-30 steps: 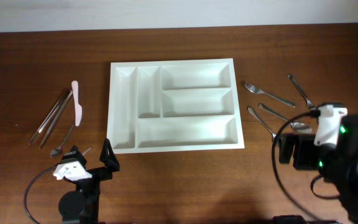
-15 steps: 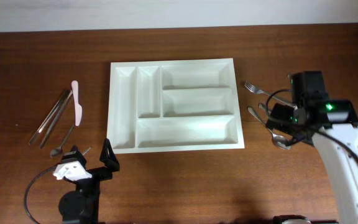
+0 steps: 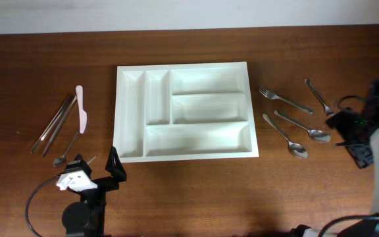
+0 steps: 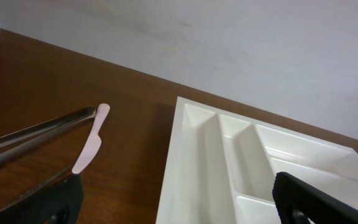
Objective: Pack container
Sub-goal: 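Move the right gripper over the silver spoons right of the tray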
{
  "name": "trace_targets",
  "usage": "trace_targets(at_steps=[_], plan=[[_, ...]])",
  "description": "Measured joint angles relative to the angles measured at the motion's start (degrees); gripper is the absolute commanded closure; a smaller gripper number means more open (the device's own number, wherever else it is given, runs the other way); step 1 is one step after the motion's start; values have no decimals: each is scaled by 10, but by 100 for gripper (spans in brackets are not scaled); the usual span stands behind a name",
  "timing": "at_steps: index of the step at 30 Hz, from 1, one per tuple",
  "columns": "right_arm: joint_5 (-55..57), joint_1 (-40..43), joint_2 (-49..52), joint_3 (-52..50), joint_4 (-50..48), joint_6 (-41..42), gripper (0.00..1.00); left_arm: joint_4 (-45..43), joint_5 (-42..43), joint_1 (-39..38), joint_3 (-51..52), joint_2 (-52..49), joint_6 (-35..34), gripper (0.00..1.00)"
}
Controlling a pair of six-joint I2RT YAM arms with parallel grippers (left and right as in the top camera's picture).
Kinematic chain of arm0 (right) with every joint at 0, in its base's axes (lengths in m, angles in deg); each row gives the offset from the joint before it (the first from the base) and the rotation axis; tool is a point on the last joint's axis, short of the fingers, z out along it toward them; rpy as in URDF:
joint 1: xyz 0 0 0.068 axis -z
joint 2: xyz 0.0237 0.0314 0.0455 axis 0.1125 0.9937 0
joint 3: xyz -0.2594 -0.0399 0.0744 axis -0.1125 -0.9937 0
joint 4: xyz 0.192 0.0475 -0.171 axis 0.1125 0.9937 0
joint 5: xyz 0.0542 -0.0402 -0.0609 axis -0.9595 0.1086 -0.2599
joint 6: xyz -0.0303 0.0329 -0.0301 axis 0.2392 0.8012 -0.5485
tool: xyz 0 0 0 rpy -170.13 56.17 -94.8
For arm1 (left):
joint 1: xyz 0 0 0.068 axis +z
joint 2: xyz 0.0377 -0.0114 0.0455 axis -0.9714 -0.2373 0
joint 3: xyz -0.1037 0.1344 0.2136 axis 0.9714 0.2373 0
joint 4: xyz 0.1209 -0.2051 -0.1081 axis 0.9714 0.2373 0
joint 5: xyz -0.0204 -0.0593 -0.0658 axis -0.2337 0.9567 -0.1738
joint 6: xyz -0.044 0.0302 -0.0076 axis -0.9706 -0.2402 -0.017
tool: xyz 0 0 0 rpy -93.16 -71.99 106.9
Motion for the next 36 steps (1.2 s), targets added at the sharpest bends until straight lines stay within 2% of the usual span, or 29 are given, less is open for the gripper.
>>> trace_targets(at_steps=[5,12,17,30,36], plan=[[-84,50,3,-67,-115,-28,1,0,0,0,0,0,0,1],[-214,73,7,-223,-301,-87,7,0,0,0,0,0,0,1],[-253,86,7,-282,-352,-114,9,0,0,0,0,0,0,1],[-271,99,10,-287,-453,-141,12,0,0,0,0,0,0,1],[-271,99,64,-287,-487,-141,16,0,0,0,0,0,0,1]])
